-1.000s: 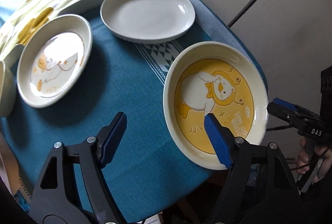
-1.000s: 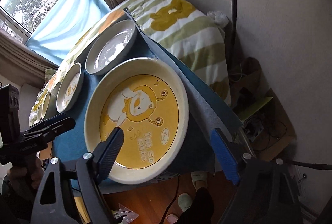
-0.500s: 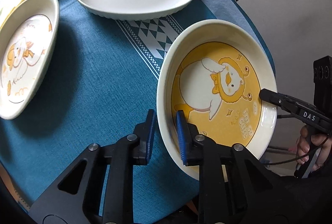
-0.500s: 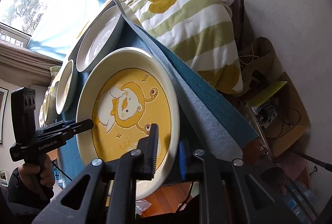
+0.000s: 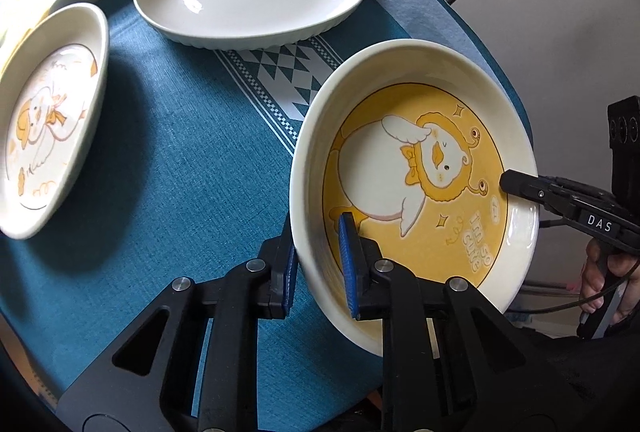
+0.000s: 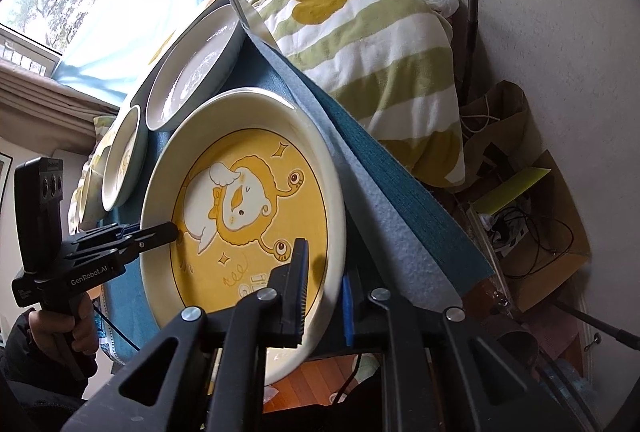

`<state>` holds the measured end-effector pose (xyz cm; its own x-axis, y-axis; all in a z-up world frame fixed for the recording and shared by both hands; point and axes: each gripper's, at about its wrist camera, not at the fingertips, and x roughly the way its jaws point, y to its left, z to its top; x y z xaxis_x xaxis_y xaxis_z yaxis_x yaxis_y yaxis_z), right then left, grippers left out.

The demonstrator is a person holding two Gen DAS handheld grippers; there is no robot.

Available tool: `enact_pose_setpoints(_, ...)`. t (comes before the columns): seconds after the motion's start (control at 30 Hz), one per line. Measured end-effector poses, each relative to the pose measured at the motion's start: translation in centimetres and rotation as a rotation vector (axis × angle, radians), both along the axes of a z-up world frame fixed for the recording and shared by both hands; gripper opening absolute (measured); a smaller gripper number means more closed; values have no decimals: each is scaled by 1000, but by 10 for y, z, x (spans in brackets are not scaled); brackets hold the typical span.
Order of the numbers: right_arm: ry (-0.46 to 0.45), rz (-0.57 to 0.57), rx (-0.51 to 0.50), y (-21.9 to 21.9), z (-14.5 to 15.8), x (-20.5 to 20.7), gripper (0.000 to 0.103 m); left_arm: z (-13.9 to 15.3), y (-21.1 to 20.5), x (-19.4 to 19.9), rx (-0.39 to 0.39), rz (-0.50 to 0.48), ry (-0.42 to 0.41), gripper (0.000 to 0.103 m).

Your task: Organize plates and bowls

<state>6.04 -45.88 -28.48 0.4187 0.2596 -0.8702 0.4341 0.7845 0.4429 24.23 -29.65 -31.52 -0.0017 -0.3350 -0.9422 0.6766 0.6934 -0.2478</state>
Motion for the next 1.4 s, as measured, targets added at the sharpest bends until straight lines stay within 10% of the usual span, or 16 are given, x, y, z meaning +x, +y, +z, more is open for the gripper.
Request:
enact_pose_setpoints(0.47, -50, 132, -69, 8, 25, 17, 13, 39, 33, -20, -59, 116, -55, 17)
enact_pose_setpoints(0.87, -112, 393, -71, 94, 62, 65, 14, 94, 168, -41, -92, 372, -129, 17)
enact_pose_setpoints(1.4, -54, 633, 20, 281, 1, 114, 13, 42, 372, -66, 2, 649, -89, 17)
